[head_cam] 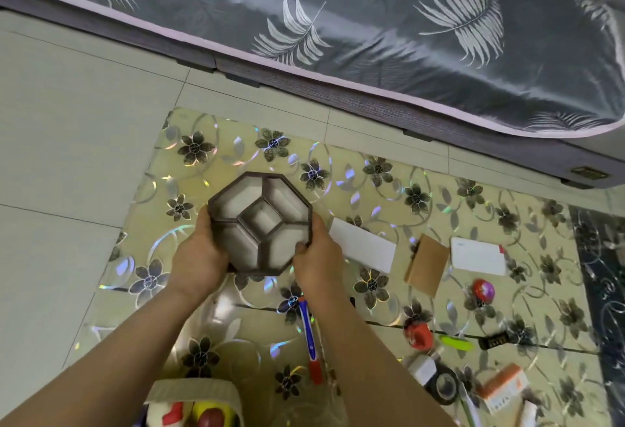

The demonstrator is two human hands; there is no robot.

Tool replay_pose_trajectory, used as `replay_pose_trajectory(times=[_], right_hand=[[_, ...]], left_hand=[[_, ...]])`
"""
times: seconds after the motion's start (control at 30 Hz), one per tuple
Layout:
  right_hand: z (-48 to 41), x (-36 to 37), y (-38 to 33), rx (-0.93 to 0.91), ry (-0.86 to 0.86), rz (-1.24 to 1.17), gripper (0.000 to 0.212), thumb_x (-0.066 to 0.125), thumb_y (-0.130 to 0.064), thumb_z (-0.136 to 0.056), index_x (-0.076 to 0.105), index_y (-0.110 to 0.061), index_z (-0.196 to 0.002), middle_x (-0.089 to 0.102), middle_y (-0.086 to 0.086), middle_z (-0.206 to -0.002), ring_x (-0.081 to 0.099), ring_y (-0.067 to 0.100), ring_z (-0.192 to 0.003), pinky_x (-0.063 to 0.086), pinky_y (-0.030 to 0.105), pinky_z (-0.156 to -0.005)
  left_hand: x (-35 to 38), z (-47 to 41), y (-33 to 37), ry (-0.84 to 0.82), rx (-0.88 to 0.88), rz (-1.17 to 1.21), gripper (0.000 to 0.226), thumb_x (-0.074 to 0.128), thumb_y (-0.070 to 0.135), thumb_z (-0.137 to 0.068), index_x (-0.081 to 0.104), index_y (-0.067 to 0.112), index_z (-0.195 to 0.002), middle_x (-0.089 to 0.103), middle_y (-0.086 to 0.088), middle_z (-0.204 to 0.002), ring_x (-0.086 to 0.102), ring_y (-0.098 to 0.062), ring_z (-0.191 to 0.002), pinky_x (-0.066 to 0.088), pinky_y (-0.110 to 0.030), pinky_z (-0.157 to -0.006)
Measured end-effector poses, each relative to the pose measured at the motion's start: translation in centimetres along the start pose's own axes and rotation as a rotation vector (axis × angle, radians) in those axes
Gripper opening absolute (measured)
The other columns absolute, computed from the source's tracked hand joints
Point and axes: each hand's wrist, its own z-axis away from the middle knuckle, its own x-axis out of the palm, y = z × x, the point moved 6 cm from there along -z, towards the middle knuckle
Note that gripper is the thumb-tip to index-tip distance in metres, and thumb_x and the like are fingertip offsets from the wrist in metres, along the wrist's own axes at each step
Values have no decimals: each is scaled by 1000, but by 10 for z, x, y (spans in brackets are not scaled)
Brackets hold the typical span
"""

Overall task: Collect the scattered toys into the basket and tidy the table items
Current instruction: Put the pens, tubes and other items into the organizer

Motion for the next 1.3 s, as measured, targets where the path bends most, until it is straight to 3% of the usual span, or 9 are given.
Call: replay_pose_trajectory(times=[0.17,0.43,0.57,0.77,0.9,1.0,1.13,1.23,1.3], right_hand=[[-3,-21,26,40,8,-44,60,51,-11,-87,36,-29,-142,67,10,-110,62,31,-102,48,33,-83],[-6,-66,105,119,61,-209,46,56,-7,-83,46,-23,-126,67,7,-110,62,27,-103,50,31,-82],[-5,-81,134,149,59,-239,43,58,-9,-85,45,-21,-124,66,4,-111,63,25,-101,43,20,-73],[-2,-86,150,167,78,-313,42,58,-7,-87,44,-24,-123,64,6,-113,63,25,-101,55,39,-85],[1,-89,154,111,24,-334,41,56,-10,-90,46,-23,-127,64,4,-115,61,20,-101,49,27,-80],[4,-102,174,60,2,-322,37,53,-15,-92,49,-24,-128,62,2,-117,59,15,-96,39,19,-75],[6,-142,220,53,68,-254,40,49,-8,-94,51,-25,-131,60,0,-118,55,9,-89,38,2,-66],[-4,-172,254,22,146,-157,43,51,-5,-90,55,-25,-128,66,5,-112,63,19,-98,50,24,-86],[-15,-195,281,6,187,-82,44,51,-6,-89,55,-24,-129,67,6,-109,63,20,-95,52,33,-86]], left_hand=[[20,-2,14,3,28,-4,67,60,13,-79,33,40,-134,68,-12,-96,65,-35,-88,52,-39,-77],[88,15,66,-48,103,-109,65,59,20,-73,36,35,-132,70,-17,-96,67,-37,-82,56,-44,-75],[114,19,77,-66,138,-179,62,59,14,-81,33,38,-132,70,-18,-96,68,-38,-79,56,-45,-73],[125,28,83,-85,128,-146,50,54,22,-87,35,44,-129,68,-19,-101,69,-38,-80,56,-46,-77],[123,36,88,-90,129,-230,59,54,13,-86,32,32,-137,64,-23,-111,65,-42,-90,52,-42,-77],[122,56,115,47,267,-410,61,52,2,-82,35,11,-140,51,-22,-130,56,-46,-104,46,-45,-77],[152,99,173,150,622,-406,71,53,-12,-68,44,6,-137,43,-16,-142,40,-37,-130,38,-45,-107],[206,123,207,30,840,-373,67,58,-12,-66,53,7,-130,46,-16,-140,40,-34,-133,31,-37,-111],[257,132,228,-64,939,-381,68,65,-14,-62,57,7,-127,49,-16,-138,43,-35,-131,32,-34,-110]])
